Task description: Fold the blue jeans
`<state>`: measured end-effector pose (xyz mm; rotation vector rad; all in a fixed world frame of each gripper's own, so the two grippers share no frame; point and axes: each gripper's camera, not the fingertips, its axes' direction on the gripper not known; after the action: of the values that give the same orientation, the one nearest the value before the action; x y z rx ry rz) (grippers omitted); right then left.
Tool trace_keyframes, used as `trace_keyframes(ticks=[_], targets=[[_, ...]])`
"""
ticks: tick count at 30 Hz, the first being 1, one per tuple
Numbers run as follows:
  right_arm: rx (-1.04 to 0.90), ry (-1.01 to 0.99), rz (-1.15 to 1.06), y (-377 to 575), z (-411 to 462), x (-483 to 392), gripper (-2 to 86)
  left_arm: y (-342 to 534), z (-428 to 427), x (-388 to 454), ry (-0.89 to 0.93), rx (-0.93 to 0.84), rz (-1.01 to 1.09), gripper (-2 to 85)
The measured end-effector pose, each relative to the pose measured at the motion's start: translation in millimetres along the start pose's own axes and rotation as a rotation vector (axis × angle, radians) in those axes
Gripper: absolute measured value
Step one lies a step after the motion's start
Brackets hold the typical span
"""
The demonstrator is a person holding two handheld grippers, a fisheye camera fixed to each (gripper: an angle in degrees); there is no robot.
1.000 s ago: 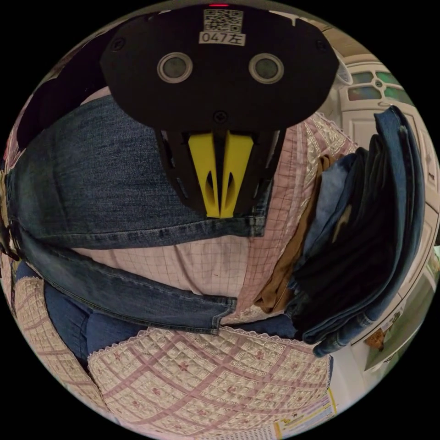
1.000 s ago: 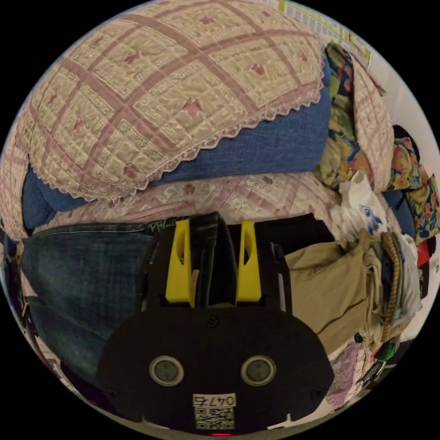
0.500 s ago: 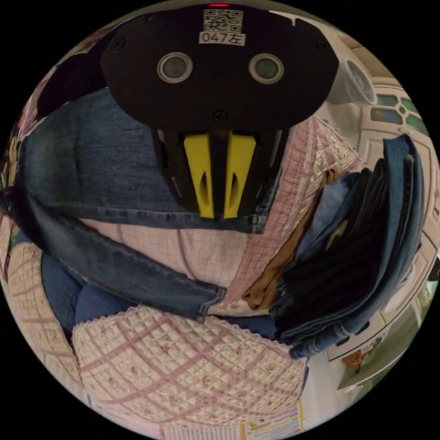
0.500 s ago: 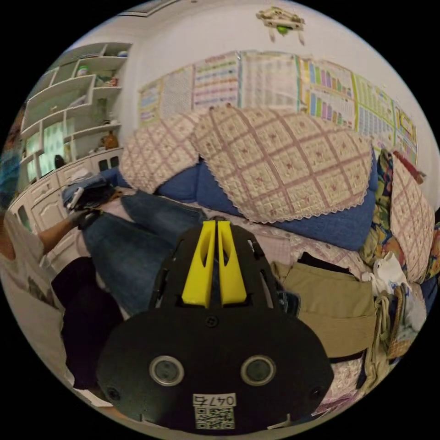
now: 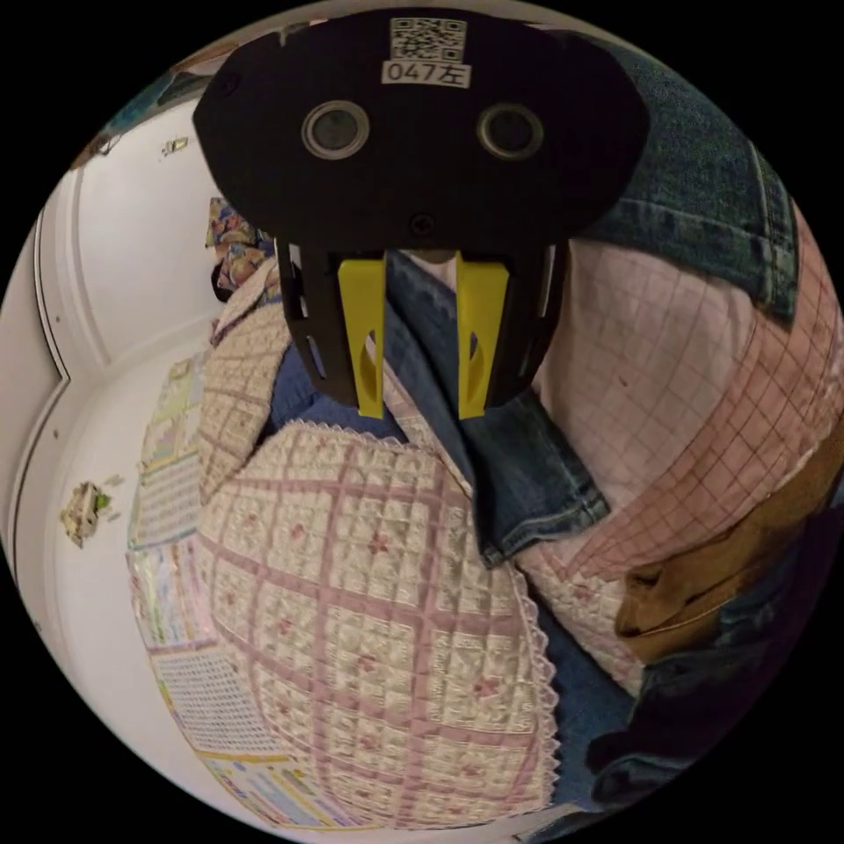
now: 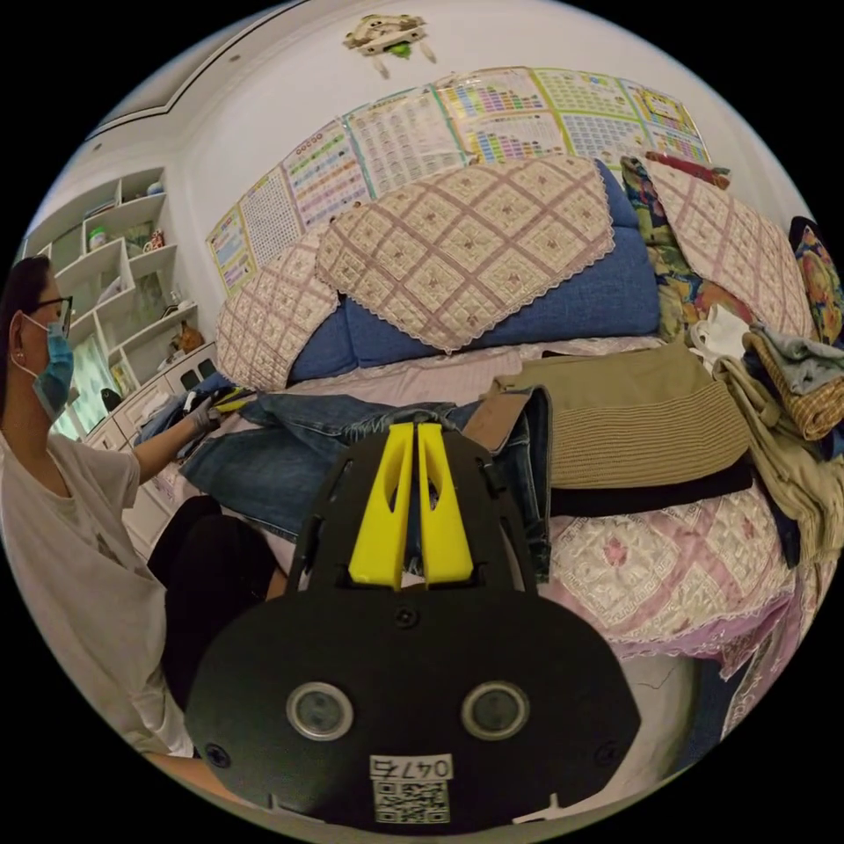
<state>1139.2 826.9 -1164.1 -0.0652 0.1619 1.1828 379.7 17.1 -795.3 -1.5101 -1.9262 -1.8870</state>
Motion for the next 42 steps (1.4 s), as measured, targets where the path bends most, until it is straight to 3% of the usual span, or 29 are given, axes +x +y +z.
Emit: trace_keyframes(ticks=[7, 14, 19, 23, 30, 34, 42], targets=[[-0.026, 0.028, 0.016, -4, -20, 24, -1.1, -31, 50, -14, -0.178, -0.026, 0.038, 10.5], [-0.056, 0.063, 0.043, 0, -34, 38, -1.1, -16, 97, -30, -0.325, -0.089, 0.045, -0.4], [-0.098, 0.148, -0.013, -5, -49, 38, -1.1, 21, 35, -8, -0.137, -0.024, 0.214, -0.9], [-0.104, 0.218, -0.024, -3, -66, 43, -1.1, 105, -63, 1, -0.22, -0.015, 0.346, -1.0], [-0.19, 0.287, -0.04, 14, -63, 53, -1.2, 260, -126, -155, -0.094, -0.14, -0.06, -0.9], [-0.192, 0.27, 0.009, 17, -62, 59, -1.2, 280, -117, -180, -0.028, -0.131, -0.098, -0.8], [-0.258, 0.313, 0.021, 21, -52, 55, -1.2, 308, -113, -162, -0.175, -0.115, -0.001, -0.9]])
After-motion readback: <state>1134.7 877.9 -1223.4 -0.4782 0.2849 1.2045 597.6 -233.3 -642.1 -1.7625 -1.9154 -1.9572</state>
